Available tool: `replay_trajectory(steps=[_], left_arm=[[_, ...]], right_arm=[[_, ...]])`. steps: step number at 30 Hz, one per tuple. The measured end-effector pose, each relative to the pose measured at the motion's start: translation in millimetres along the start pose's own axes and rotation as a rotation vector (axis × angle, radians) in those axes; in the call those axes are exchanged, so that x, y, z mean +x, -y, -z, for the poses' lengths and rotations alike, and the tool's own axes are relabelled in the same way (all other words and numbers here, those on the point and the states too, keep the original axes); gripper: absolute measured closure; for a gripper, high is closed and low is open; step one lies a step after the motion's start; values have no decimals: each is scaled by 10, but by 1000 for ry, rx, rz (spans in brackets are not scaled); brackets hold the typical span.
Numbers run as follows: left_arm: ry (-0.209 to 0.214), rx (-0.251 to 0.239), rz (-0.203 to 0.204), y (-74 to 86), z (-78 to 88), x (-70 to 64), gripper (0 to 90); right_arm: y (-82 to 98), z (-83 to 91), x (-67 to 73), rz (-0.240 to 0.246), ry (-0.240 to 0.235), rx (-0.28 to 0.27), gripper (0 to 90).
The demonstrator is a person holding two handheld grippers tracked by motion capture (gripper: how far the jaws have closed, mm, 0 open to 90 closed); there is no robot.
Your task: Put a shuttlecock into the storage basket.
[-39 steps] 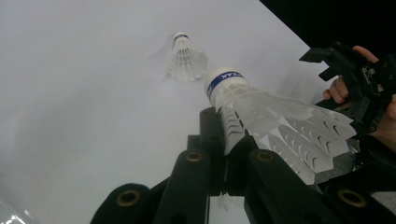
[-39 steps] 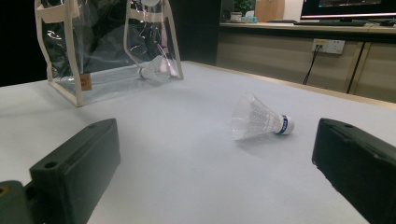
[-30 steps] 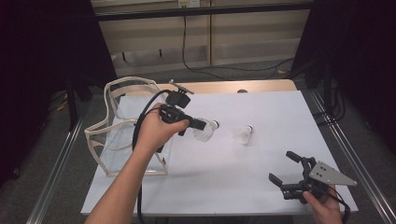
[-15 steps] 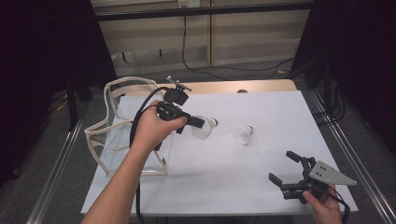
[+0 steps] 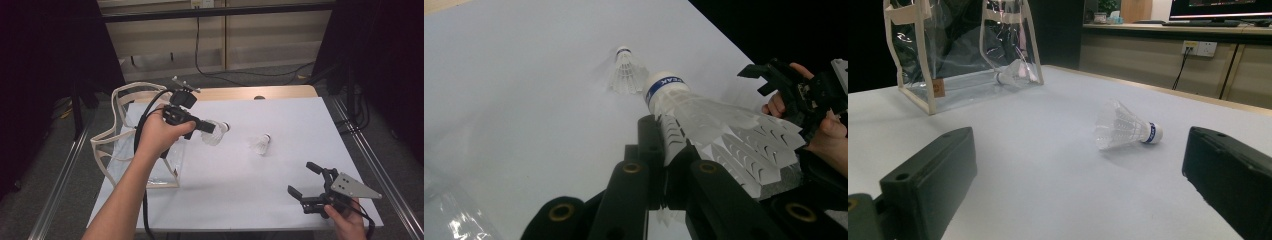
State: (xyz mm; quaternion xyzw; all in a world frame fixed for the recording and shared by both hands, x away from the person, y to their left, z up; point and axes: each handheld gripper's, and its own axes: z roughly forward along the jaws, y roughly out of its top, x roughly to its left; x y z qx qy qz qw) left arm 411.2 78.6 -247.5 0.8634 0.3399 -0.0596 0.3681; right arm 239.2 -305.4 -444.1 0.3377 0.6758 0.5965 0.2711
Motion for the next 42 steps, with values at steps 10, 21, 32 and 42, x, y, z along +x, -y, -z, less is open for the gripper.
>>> replay_trajectory(steps=[10,21,32,42], left_arm=[[-7,1,3,-28,55,-5,895],[-22,-14,15,-50,142,27,896],[-43,-33,33,-56,223,85,895],[-52,-38,32,-61,262,92,895]], right_arm=[[0,3,1,0,-1,0,7],[0,5,3,-1,-3,1,7],[-1,8,4,2,0,1,7],[0,9,3,2,0,0,7]])
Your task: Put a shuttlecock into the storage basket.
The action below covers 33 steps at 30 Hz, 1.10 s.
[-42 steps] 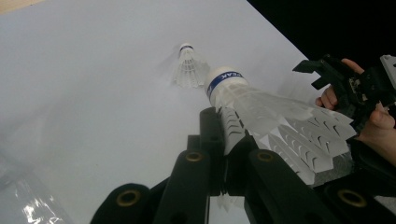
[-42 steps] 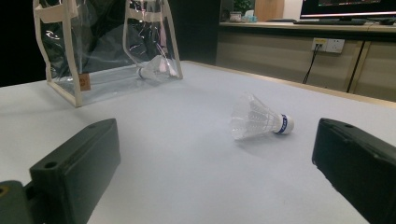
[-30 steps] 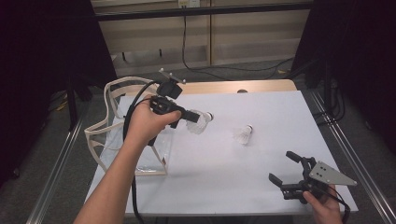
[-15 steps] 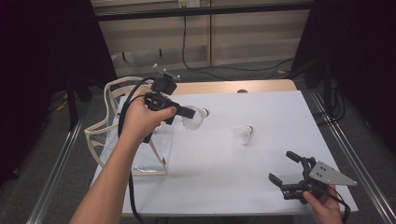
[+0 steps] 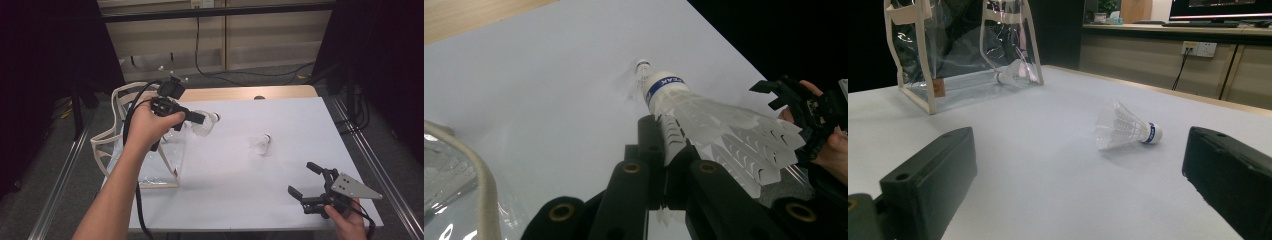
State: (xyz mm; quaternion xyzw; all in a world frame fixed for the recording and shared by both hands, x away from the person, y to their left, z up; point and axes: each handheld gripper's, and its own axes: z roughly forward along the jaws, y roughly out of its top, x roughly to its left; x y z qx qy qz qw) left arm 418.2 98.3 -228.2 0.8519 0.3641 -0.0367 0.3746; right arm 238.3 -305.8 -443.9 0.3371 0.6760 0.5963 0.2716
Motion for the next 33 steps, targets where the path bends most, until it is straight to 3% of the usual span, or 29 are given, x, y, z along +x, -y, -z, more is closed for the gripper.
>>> replay_trajectory(steps=[17,33], left_arm=[[-13,-1,-6,-38,90,-16,896],[-36,-31,19,-49,192,35,898]], right_arm=[[-2,1,1,-2,0,0,7],[-3,4,0,-2,2,0,7]])
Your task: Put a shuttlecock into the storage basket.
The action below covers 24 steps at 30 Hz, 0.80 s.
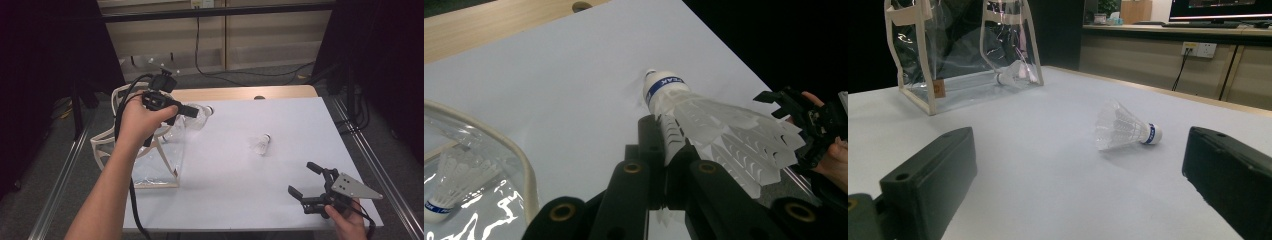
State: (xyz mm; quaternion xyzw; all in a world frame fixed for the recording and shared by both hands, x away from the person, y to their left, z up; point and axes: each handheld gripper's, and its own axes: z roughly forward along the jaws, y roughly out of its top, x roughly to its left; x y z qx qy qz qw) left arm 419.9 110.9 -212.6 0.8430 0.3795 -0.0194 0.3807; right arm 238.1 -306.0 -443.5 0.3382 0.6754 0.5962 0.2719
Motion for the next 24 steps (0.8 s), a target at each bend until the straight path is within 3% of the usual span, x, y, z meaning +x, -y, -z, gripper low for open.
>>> replay_trajectory(steps=[24], left_arm=[[-18,5,3,-34,107,46,898]], right_arm=[[1,-2,1,-2,-3,-1,7]])
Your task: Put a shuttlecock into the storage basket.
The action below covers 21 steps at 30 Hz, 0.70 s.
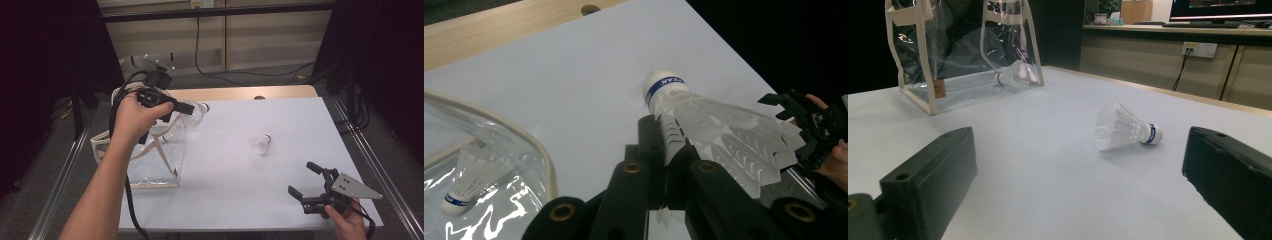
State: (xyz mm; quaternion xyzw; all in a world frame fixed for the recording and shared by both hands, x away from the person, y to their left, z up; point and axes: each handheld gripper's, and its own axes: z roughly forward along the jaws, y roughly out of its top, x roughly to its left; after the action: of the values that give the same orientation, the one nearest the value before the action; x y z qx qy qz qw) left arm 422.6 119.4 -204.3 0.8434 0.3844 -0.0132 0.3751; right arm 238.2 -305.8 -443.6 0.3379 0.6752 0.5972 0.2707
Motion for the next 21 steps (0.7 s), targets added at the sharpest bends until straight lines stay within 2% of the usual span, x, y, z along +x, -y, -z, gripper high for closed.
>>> replay_trajectory(steps=[11,21], left_arm=[[-12,14,12,-25,78,39,898],[-25,-2,39,-47,190,91,898]], right_arm=[[1,-1,-3,1,0,0,7],[-1,-1,1,-4,0,-1,7]])
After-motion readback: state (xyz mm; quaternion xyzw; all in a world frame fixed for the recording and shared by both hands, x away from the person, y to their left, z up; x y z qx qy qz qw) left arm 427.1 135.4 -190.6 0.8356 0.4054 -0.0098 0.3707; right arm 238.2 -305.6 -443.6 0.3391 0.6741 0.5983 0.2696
